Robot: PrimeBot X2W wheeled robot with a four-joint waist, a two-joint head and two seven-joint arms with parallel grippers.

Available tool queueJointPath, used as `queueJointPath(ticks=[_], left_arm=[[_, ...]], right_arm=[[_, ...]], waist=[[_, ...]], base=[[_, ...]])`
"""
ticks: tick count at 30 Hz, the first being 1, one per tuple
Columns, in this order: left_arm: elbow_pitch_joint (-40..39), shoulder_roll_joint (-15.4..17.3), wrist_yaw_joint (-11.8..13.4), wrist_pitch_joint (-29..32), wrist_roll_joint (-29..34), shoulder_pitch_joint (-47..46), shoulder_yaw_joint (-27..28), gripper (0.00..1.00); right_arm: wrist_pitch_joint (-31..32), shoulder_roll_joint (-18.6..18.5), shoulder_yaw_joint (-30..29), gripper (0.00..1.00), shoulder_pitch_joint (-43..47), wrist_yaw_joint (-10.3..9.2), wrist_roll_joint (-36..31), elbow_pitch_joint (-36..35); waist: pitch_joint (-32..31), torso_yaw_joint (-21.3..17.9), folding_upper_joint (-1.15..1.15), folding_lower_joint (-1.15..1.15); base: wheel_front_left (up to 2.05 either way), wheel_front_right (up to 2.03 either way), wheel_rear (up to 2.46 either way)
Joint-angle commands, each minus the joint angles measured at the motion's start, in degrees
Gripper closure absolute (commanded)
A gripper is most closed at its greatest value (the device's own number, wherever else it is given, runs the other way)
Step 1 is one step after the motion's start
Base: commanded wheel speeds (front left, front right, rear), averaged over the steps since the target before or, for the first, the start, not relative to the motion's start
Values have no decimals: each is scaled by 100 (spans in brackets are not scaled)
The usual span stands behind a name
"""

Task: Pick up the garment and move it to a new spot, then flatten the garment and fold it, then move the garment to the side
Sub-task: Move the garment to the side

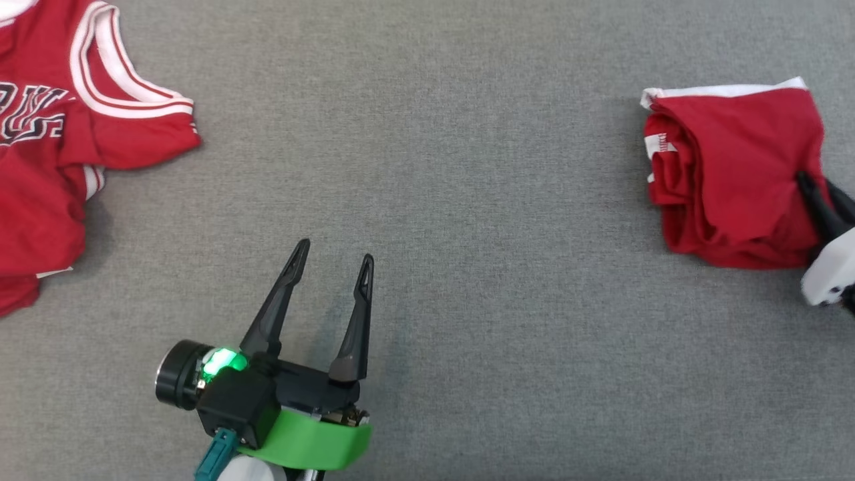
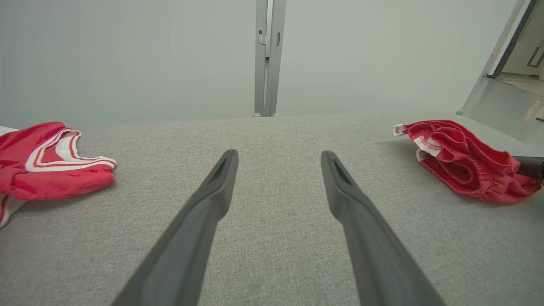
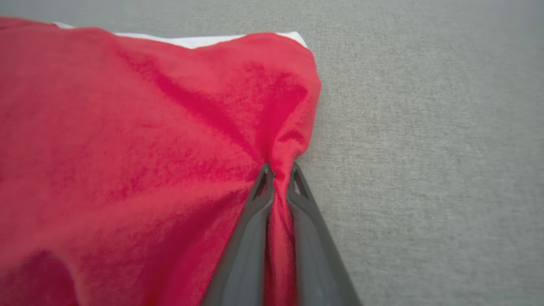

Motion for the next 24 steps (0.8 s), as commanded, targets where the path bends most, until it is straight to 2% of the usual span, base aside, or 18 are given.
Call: queueJointPath(ticks=[1,8,12,19,20,21,24], left_arm=[[-79,14,-31,5,21,-166,38,0],[-208,74,-280,4,110,-568,-272,0],[-356,164,-333,4,189,-790,-545,0],[-638,370,-369,4,339,-988,-674,0],[-648,385,-370,4,362,-1000,-677,0],[-644,411,-371,4,381,-1004,-682,0],[-630,404,-360,3,398,-975,-678,0]], right_arm=[[-59,-197,-24,100,-214,-13,-86,14],[-482,-982,-91,100,-771,-12,-645,225],[-692,-1258,-232,100,-1032,-12,-878,537],[-851,-1542,-427,100,-1515,-12,-1236,1060],[-859,-1535,-493,53,-1617,-12,-1327,1178],[-876,-1511,-550,0,-1702,-12,-1425,1236],[-897,-1308,-762,0,-1938,-12,-1843,1393]], waist=[[410,-306,0,0],[1052,-688,0,0],[1231,-761,0,0],[1411,-735,0,0],[1408,-719,0,0],[1395,-702,0,0],[1308,-634,0,0]], base=[[0,0,0],[0,0,0],[0,0,0],[0,0,0],[0,0,0],[0,0,0],[0,0,0]])
